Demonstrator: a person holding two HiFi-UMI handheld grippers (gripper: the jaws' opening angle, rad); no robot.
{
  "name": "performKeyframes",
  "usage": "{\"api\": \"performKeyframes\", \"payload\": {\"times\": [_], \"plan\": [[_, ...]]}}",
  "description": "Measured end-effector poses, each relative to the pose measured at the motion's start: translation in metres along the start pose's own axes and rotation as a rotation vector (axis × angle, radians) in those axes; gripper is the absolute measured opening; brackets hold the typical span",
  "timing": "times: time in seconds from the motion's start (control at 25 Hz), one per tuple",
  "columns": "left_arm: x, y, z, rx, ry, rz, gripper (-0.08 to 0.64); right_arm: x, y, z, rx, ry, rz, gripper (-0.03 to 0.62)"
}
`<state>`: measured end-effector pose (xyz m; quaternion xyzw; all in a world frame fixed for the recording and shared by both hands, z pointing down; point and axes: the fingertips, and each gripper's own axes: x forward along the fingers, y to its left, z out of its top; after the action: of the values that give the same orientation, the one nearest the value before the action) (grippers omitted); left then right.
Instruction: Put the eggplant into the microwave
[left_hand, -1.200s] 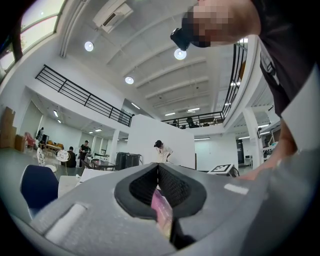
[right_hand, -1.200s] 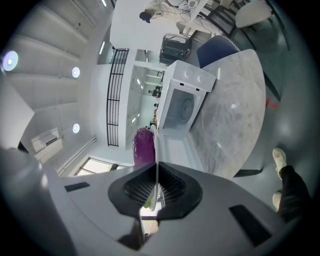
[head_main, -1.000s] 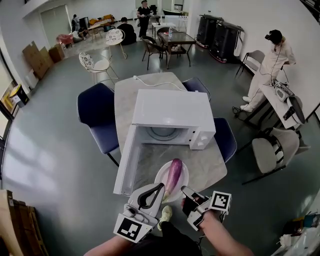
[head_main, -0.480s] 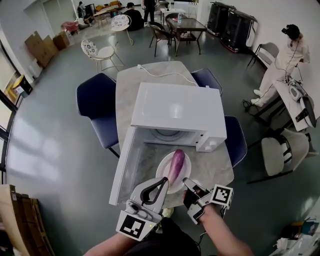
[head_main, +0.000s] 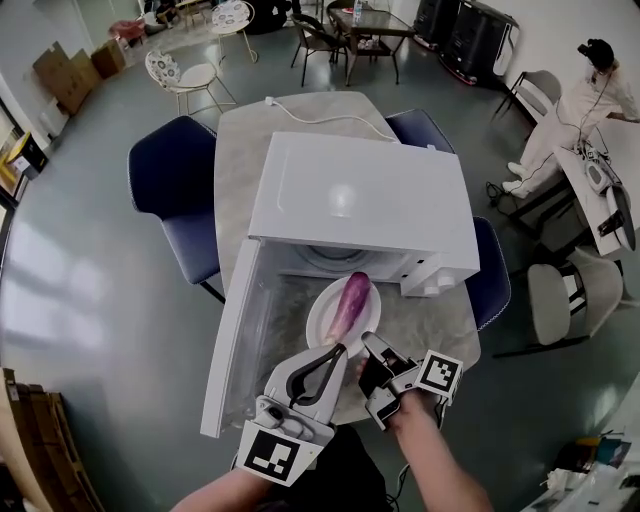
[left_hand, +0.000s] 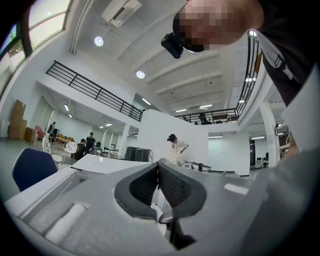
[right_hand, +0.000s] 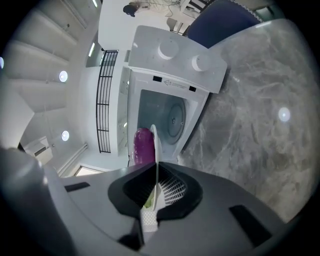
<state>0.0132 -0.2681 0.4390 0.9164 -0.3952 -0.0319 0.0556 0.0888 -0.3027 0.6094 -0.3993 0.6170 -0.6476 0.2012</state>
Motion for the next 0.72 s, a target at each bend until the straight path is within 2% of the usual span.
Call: {"api": "performKeyframes", "payload": {"times": [0.36,0.52,0.72], "plan": [[0.021,0.026,-0.044,-0.012,-0.005,0.002,0.006,0.066,-0.038,0.027,0.036,-0.086,0.009,0.014],[0.03,0.037,-0.055,-0.024,0.001,0.013,0.006,0.082,-0.05,0.04,0.059,-0.143,0.012,0.014],[0.047,0.048,-0.064,-0.036,0.003,0.024,0.006,0.099,-0.056,0.052,0.082,-0.168,0.016,0.014]]}}
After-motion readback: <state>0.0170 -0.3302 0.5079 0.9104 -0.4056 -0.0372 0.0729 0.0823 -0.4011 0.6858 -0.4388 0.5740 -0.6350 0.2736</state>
